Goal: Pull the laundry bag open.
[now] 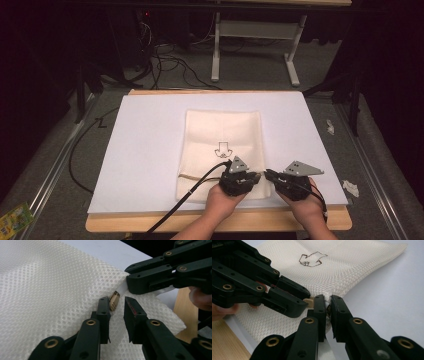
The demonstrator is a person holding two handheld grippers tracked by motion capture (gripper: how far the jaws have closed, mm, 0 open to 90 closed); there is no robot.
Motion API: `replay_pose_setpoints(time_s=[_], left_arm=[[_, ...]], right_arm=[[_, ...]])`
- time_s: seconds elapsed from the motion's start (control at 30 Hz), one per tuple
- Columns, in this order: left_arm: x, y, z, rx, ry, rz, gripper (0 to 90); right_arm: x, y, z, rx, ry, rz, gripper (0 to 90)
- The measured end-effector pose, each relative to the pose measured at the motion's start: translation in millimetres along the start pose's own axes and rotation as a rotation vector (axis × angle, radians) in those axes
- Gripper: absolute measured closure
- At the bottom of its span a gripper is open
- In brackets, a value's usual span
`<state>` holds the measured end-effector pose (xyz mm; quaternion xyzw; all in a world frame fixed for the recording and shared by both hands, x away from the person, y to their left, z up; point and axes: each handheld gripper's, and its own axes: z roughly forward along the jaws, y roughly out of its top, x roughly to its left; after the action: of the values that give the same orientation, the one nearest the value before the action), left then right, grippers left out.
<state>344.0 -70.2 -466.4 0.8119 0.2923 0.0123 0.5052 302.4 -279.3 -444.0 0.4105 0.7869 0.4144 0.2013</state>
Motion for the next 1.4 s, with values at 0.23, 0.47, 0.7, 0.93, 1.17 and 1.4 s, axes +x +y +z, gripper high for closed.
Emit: replay_pose_setpoints(time_s=[0.23,0.47,0.7,0.93,1.17,1.4], left_arm=[[-1.1,-0.6,4.6,-0.012,0.006,-0.029,83.8],[-2.9,0.1,3.2,-0.006,0.017,-0.03,87.0],[2.9,-0.3,-4.8,0.018,0.044,-0.039,87.3],[22.4,-9.3,-30.2,0.053,0.092,-0.059,87.2],[43.1,-23.7,-64.6,0.099,0.132,-0.056,87.2],[68.9,-35.1,-108.2,0.143,0.205,-0.064,87.2]], right_arm=[[-0.3,-0.1,0.4,-0.004,0.004,0.006,84.5],[-0.3,-0.1,0.4,-0.004,0.003,0.001,84.6],[-1.7,0.0,-2.6,-0.013,-0.025,0.005,85.1],[-12.9,-3.3,-8.2,-0.019,-0.043,0.037,85.0],[-14.3,-4.5,-8.5,-0.015,-0.045,0.038,84.9],[-16.2,-6.0,-8.0,-0.006,-0.056,0.044,84.9]])
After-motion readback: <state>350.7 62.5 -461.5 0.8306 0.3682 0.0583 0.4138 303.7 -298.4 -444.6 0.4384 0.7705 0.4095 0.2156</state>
